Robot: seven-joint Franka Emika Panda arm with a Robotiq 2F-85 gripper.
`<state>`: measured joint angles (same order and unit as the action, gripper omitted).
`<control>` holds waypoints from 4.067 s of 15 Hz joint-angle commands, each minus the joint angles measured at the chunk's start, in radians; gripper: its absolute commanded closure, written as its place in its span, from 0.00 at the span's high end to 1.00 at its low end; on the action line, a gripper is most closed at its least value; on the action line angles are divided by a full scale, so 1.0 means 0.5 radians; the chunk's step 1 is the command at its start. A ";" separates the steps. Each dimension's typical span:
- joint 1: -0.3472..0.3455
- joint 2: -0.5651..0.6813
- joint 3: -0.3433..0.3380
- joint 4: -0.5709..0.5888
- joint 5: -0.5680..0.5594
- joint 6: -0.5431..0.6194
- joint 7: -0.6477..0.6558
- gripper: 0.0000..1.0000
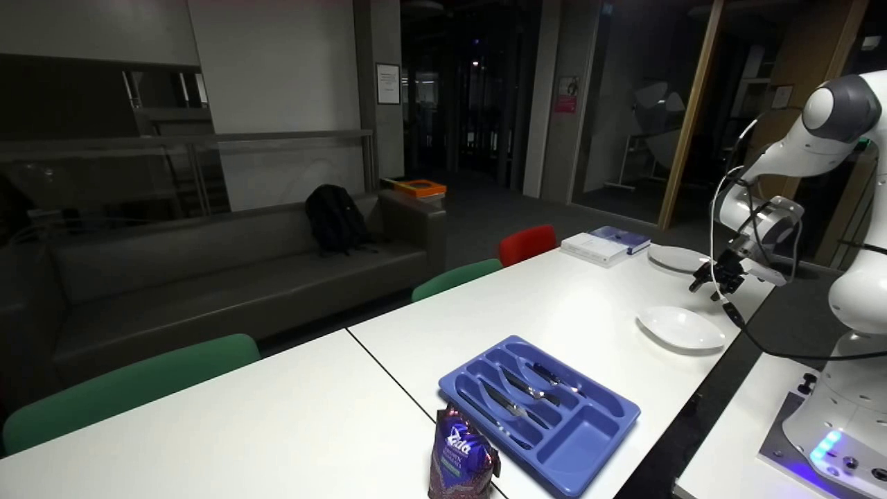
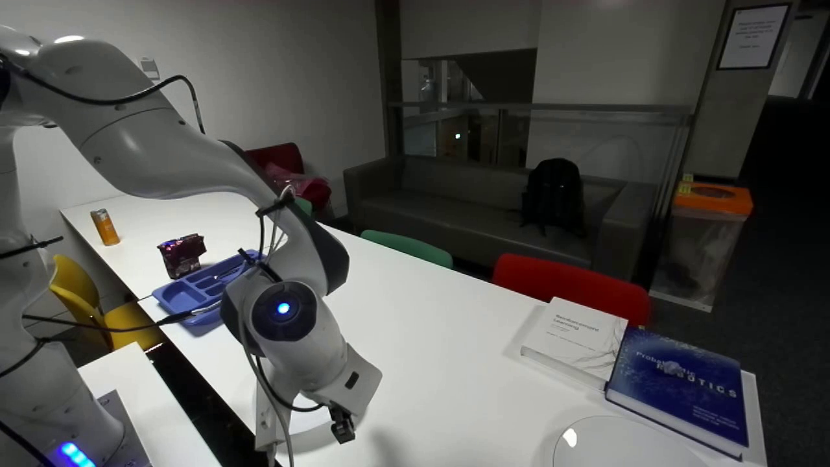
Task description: Move the plate
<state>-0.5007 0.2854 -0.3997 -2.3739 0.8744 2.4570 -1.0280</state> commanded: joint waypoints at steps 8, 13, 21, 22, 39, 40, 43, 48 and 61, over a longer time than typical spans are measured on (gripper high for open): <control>-0.087 -0.003 0.038 0.037 0.035 -0.202 -0.202 1.00; -0.084 -0.002 0.038 0.035 0.034 -0.202 -0.202 1.00; -0.084 -0.002 0.038 0.035 0.034 -0.202 -0.202 1.00; -0.084 -0.002 0.038 0.035 0.034 -0.202 -0.202 1.00; -0.087 0.029 0.056 0.035 0.065 -0.141 -0.279 1.00; -0.085 0.034 0.060 0.032 0.069 -0.117 -0.292 1.00; -0.086 0.058 0.084 0.037 0.097 -0.040 -0.342 1.00; -0.118 0.084 0.156 0.055 0.294 0.018 -0.561 1.00; -0.085 0.227 0.170 0.090 0.518 -0.043 -1.228 1.00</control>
<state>-0.5378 0.3799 -0.3219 -2.3499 1.1068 2.4491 -1.5611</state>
